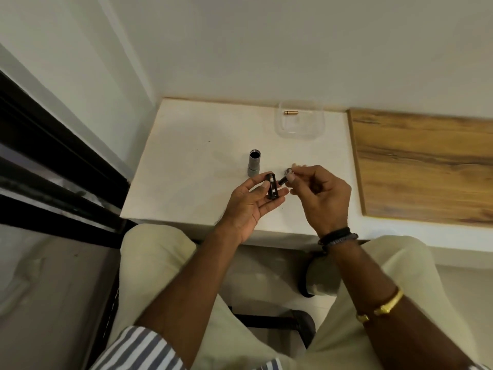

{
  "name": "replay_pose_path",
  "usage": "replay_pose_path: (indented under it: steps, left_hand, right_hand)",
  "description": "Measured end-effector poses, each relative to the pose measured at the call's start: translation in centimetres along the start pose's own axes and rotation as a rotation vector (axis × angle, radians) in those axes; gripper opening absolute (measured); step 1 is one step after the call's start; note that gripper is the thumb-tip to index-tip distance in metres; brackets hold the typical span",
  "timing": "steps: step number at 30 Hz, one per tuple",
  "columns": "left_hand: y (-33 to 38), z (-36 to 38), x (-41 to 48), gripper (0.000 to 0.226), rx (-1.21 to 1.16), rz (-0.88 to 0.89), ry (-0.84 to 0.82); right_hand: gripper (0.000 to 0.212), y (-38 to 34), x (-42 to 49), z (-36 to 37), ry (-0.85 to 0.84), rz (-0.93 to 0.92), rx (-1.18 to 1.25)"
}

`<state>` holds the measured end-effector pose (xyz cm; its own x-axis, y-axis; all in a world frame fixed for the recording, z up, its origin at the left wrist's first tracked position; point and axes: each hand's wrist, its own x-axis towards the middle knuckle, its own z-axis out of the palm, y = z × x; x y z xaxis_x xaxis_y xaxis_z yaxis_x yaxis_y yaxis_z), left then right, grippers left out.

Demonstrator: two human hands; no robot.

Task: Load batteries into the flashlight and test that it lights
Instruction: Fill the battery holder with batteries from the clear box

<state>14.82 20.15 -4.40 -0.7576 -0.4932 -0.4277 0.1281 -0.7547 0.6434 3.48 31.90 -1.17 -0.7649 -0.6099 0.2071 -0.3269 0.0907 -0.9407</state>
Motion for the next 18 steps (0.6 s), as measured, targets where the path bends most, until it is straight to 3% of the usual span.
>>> replay_pose_path:
  steps: [7, 18]
  left_hand:
    - [-0.1, 0.1, -0.6, 0.023, 0.005, 0.007, -0.017]
    - [-0.1, 0.0, -0.3, 0.022, 0.057, 0.026, 0.033]
  right_hand:
    - [0.015, -0.7, -1.3, 0.4, -0.003, -0.211, -0.215]
    - [0.009, 0.2, -0.7, 0.1, -0.168, -0.241, -0.285]
